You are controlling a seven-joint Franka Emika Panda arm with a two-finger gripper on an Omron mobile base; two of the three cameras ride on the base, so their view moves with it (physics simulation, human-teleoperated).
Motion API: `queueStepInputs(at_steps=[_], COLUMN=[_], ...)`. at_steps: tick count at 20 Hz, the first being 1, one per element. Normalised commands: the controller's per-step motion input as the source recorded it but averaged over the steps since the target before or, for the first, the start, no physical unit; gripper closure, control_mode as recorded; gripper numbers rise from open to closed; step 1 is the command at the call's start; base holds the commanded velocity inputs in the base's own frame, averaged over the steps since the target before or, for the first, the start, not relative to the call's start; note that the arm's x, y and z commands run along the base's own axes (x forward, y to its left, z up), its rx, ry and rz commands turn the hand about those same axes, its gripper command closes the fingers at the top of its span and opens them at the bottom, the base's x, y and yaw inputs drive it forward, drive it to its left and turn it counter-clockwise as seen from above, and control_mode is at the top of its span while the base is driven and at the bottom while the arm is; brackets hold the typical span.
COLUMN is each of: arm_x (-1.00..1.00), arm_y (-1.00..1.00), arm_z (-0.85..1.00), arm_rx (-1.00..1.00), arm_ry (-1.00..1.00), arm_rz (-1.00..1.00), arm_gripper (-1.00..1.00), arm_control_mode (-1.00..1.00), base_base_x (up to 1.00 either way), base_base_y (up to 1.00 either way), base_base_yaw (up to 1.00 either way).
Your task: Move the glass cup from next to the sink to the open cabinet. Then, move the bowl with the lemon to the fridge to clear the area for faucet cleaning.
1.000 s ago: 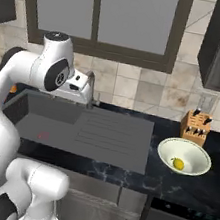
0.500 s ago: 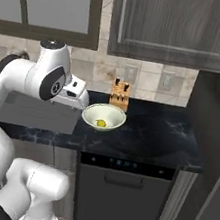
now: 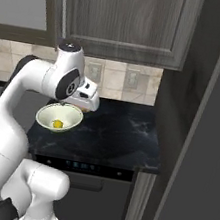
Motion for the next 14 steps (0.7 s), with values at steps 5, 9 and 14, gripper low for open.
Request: queueStepInputs(at_steps=[5, 9, 14], arm_x=[1.00, 0.81, 0.45], arm_y=[0.03, 0.47, 0.34], arm_z=[-0.78, -0.84, -0.68], arm_rx=[0.09, 0.06, 0.06], arm_ry=[0.01, 0.00, 0.00], arm_rz=[-0.08, -0.11, -0.14], arm_gripper=[-1.00, -1.00, -1.00], arm_control_mode=[-1.00, -1.00, -1.00], base_base_x=[0.00, 0.00, 0.00], base_base_y=[0.00, 0.00, 0.00], base_base_yaw=[0.00, 0.00, 0.00])
